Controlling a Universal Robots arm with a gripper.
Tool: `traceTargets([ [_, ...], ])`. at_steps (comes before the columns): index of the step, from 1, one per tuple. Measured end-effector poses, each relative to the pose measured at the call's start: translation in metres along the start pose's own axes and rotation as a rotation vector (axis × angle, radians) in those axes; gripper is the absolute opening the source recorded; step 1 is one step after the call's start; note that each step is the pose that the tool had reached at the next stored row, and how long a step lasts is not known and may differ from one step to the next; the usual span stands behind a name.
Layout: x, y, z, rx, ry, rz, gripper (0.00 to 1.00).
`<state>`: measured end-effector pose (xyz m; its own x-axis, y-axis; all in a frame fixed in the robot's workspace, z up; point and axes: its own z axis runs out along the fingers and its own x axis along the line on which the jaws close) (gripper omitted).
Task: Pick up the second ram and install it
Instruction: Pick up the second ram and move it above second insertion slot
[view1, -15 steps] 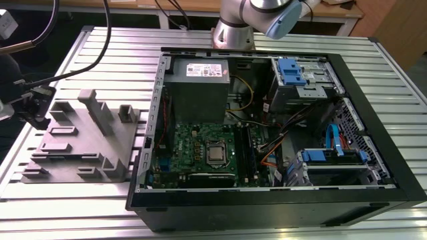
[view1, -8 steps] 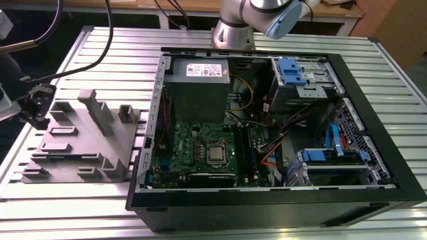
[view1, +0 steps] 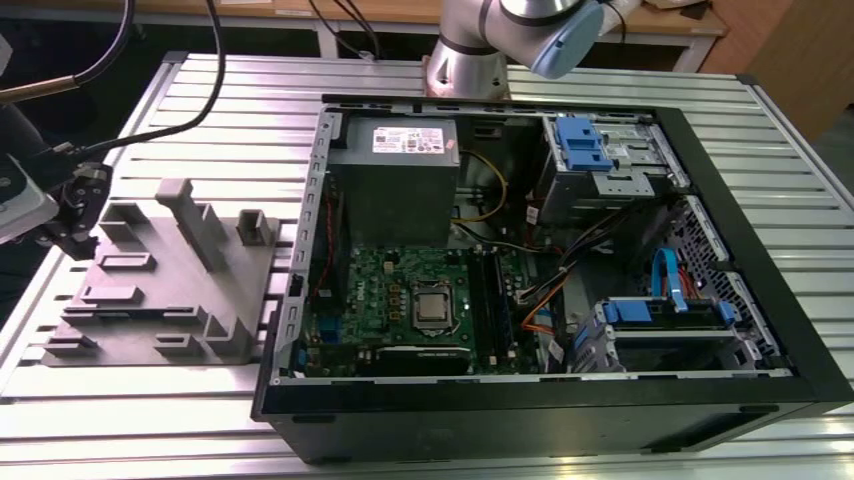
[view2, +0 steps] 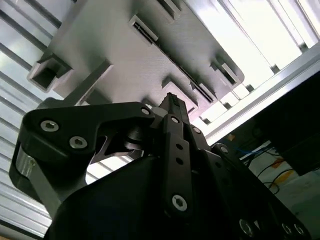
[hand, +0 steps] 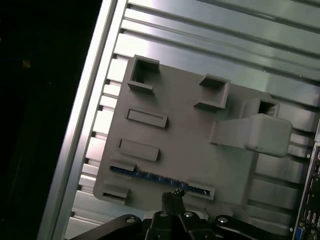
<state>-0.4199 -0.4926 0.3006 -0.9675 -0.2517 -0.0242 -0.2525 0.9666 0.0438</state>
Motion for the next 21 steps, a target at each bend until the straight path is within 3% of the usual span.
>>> traceTargets([
  [21, 0.0000, 0.0000, 0.0007, -0.0091, 0.0167, -0.379, 0.07],
])
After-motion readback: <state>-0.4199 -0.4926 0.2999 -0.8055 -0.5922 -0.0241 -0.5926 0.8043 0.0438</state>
